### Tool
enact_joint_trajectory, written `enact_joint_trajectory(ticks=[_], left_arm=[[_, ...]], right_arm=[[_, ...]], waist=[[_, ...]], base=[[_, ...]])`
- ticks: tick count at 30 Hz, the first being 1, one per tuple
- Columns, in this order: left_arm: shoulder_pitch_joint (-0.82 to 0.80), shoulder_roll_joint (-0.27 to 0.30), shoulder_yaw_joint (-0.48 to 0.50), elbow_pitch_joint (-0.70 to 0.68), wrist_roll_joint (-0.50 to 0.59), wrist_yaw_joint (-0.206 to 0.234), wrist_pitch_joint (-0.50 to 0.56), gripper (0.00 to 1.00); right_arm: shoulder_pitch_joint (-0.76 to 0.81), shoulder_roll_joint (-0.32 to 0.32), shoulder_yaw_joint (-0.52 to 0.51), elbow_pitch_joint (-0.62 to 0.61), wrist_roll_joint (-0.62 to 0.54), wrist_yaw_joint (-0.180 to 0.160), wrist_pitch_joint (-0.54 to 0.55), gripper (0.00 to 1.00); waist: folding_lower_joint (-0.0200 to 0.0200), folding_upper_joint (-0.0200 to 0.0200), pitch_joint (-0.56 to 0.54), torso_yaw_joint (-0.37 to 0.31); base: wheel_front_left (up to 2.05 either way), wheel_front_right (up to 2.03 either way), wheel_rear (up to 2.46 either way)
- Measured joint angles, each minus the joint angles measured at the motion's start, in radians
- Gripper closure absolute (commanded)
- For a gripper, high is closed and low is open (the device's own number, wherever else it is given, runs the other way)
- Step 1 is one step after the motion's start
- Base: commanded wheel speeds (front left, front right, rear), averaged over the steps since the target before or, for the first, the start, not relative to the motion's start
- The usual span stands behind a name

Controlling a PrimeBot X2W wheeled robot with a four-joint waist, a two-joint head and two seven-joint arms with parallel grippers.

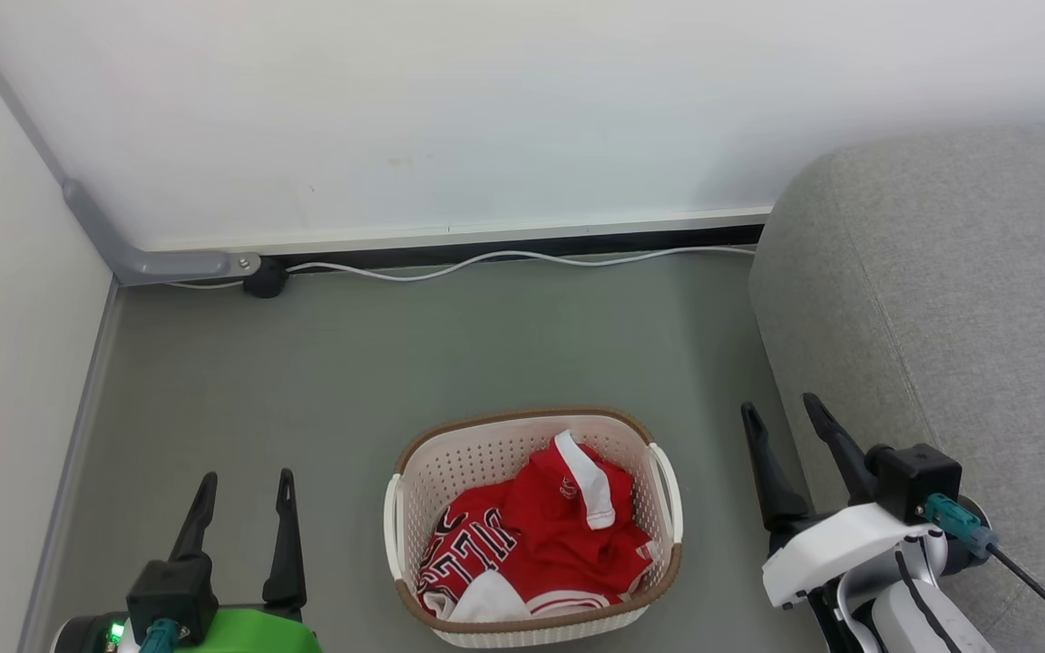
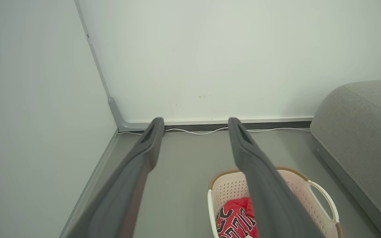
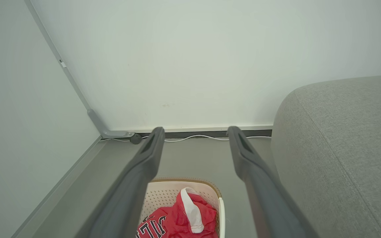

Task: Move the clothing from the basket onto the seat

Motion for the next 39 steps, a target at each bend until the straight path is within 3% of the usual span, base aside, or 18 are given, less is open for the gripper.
enact_joint_trajectory(ticks=[18,39], left_arm=[[-0.002,-0.001,-0.009,0.002,0.017,-0.012,0.0,0.0],[-0.185,-0.001,-0.1,0.07,0.081,-0.056,-0.001,0.0]], right_arm=[[-0.002,0.004,-0.013,-0.018,0.0,0.009,0.0,0.0],[-0.141,-0.015,-0.103,-0.129,-0.006,0.007,-0.007,0.0]], waist=[[0.0,0.0,0.032,-0.004],[0.0,0.0,0.256,-0.034]], base=[[0.0,0.0,0.0],[0.0,0.0,0.0]])
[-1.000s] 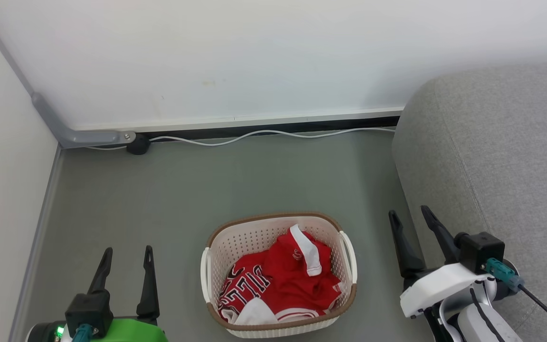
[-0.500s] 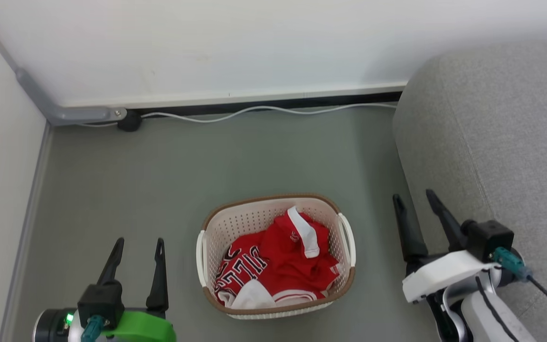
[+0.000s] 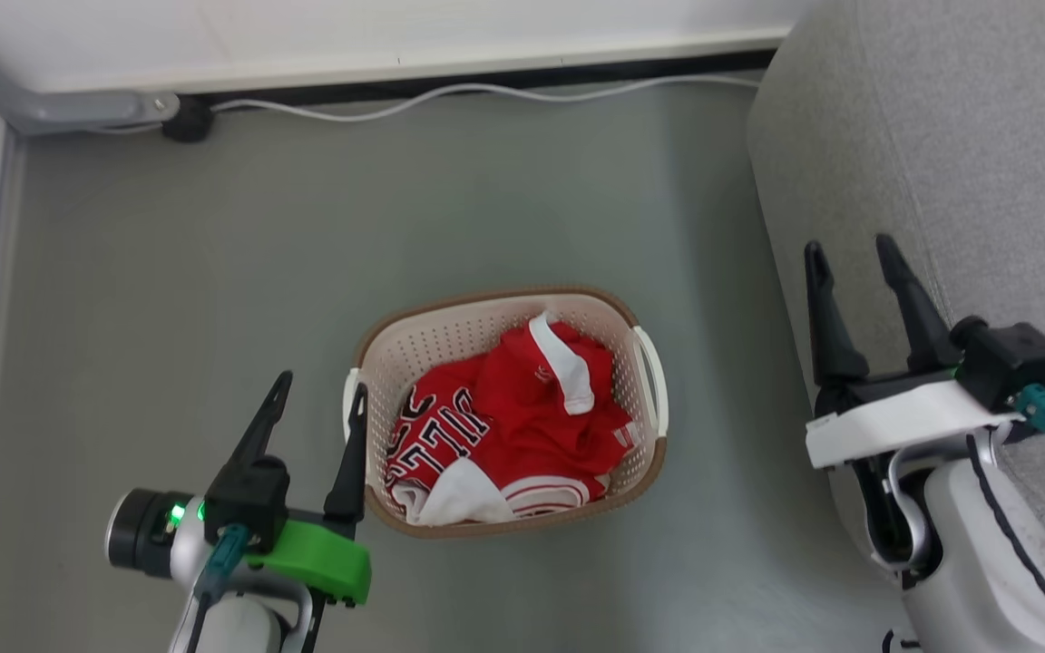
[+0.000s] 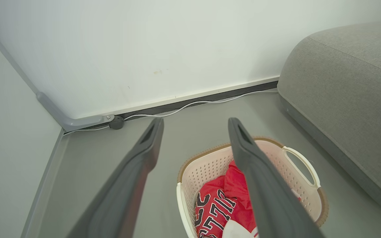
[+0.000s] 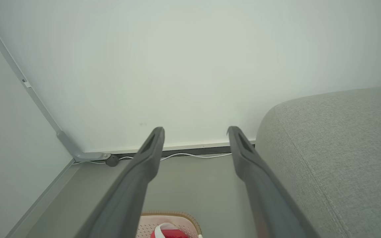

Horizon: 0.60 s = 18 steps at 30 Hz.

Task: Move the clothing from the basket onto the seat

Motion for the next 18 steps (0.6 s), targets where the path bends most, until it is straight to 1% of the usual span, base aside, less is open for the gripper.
enact_joint_trajectory(ticks=[10,18], left_arm=[[-0.148,-0.004,-0.053,0.077,0.024,-0.023,-0.002,0.0],[-0.271,-0.006,-0.066,0.163,0.044,-0.024,0.02,0.0]], right_arm=[[-0.121,-0.021,-0.052,-0.059,-0.001,0.0,0.0,0.0],[-0.224,-0.013,-0.075,-0.1,-0.001,0.001,0.0,0.0]], waist=[[0.0,0.0,0.137,-0.041],[0.0001,0.0,0.25,-0.078]], base=[[0.0,0.0,0.0],[0.0,0.0,0.0]])
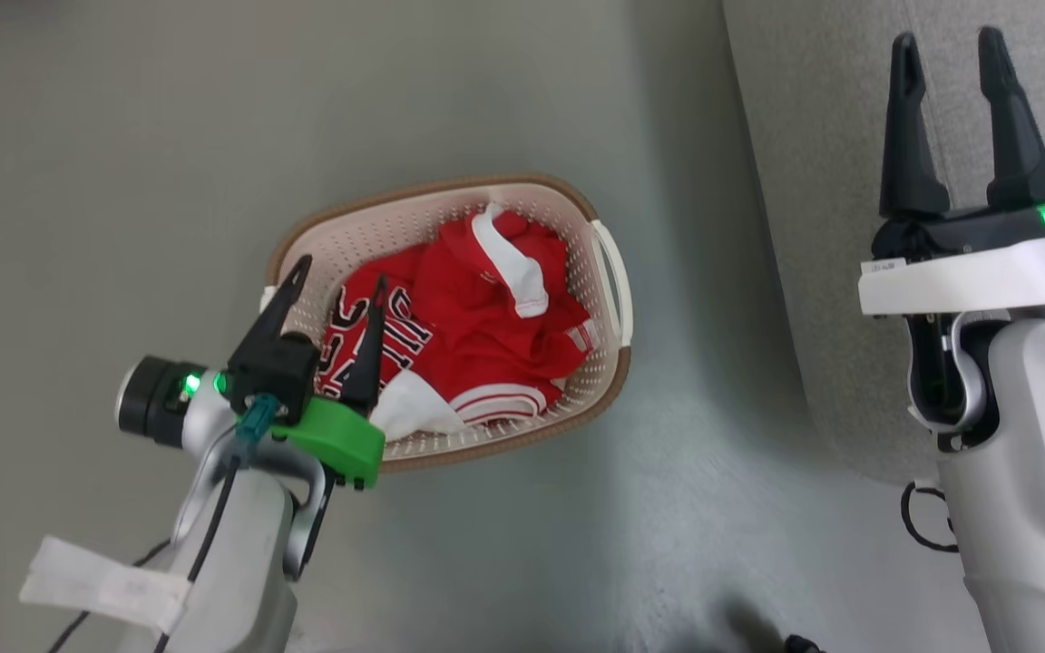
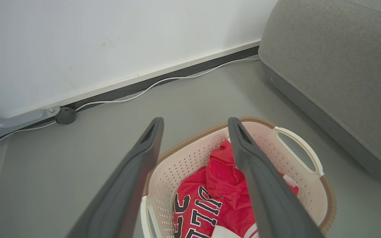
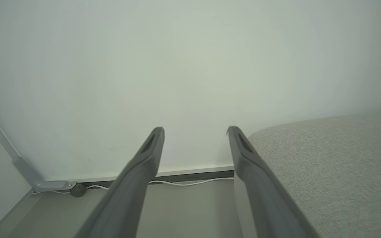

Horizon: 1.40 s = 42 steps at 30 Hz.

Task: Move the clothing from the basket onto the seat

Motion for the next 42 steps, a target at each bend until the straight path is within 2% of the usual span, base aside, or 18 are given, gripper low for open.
enact_joint_trajectory(ticks=[6,26,42], left_arm=[[-0.106,-0.003,-0.014,0.044,0.01,0.0,0.01,0.0],[-0.364,-0.004,-0.081,0.221,0.079,-0.048,0.048,0.0],[-0.476,0.008,-0.098,0.345,0.097,-0.061,0.034,0.0]], right_arm=[[-0.052,0.007,-0.004,-0.018,0.0,0.009,0.0,0.0],[-0.221,0.033,-0.057,-0.067,0.007,0.03,0.0,0.0],[-0.243,0.058,-0.064,-0.055,0.008,0.053,0.0,0.0]], waist=[[0.0,0.0,0.085,-0.029],[0.0001,0.0,0.363,-0.111],[0.0,0.0,0.444,-0.165]], base=[[0.0,0.0,0.0],[0.0,0.0,0.0],[0.0,0.0,0.0]])
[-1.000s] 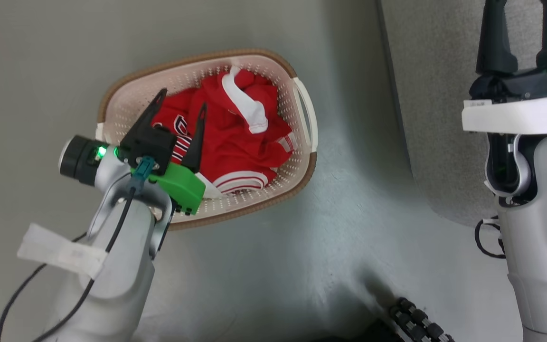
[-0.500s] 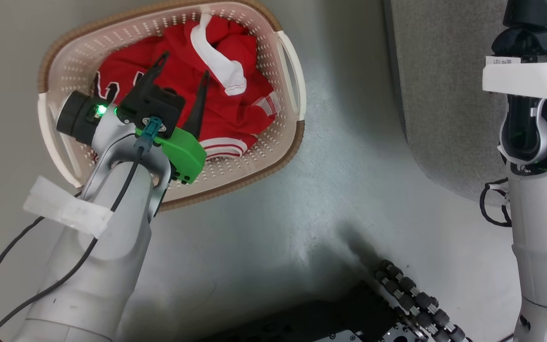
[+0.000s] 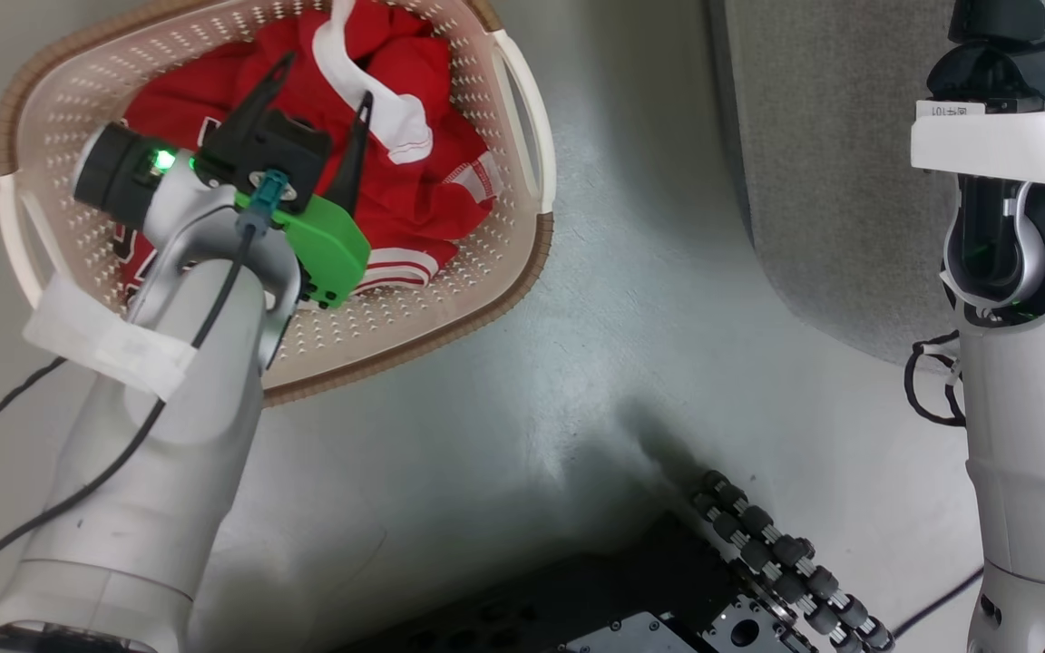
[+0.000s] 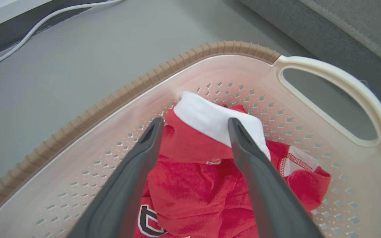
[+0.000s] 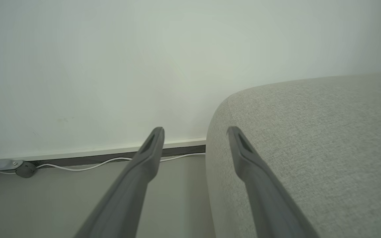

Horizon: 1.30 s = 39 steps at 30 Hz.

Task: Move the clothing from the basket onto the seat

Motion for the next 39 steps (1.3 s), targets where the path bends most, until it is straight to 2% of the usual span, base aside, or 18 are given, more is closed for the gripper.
enact_joint_trajectory(ticks=[14,15,16,17,18,30,39], left_arm=[[-0.076,0.023,0.028,0.102,0.0,0.0,-0.006,0.0],[-0.076,0.022,0.028,0.108,0.0,0.0,-0.007,0.11],[-0.077,0.022,0.028,0.113,0.0,0.0,-0.007,0.44],[-0.078,0.022,0.027,0.118,0.0,0.0,-0.008,0.65],[-0.08,0.022,0.024,0.122,0.0,0.0,-0.009,1.0],[-0.085,0.003,-0.01,0.126,-0.017,-0.009,-0.052,1.0],[-0.041,-0.008,-0.02,0.061,-0.074,-0.012,-0.057,1.0]], right_arm=[[-0.016,0.01,-0.013,0.008,0.003,0.009,0.0,0.0],[-0.017,0.01,-0.014,0.009,0.003,0.009,0.0,0.0],[-0.017,0.01,-0.015,0.01,0.003,0.009,0.0,0.0],[-0.017,0.01,-0.016,0.012,0.003,0.01,0.0,0.0],[-0.017,0.011,-0.016,0.013,0.003,0.011,0.0,0.0],[-0.017,0.014,-0.033,0.048,-0.009,0.018,0.0,0.0],[0.002,0.014,-0.04,0.1,-0.043,0.035,0.0,0.0]], waist=[[0.0,0.0,0.051,-0.045],[0.0,0.0,0.052,-0.046],[0.0,0.0,0.053,-0.047],[0.0,0.0,0.054,-0.048],[0.0,0.0,0.054,-0.048],[0.0,0.0,0.018,-0.027],[-0.0001,0.0,-0.055,0.004]], base=[[0.0,0.0,0.0],[0.0,0.0,0.0],[0.0,0.0,0.0],[0.0,0.0,0.0],[0.0,0.0,0.0],[0.0,0.0,0.0],[0.0,0.0,0.0]])
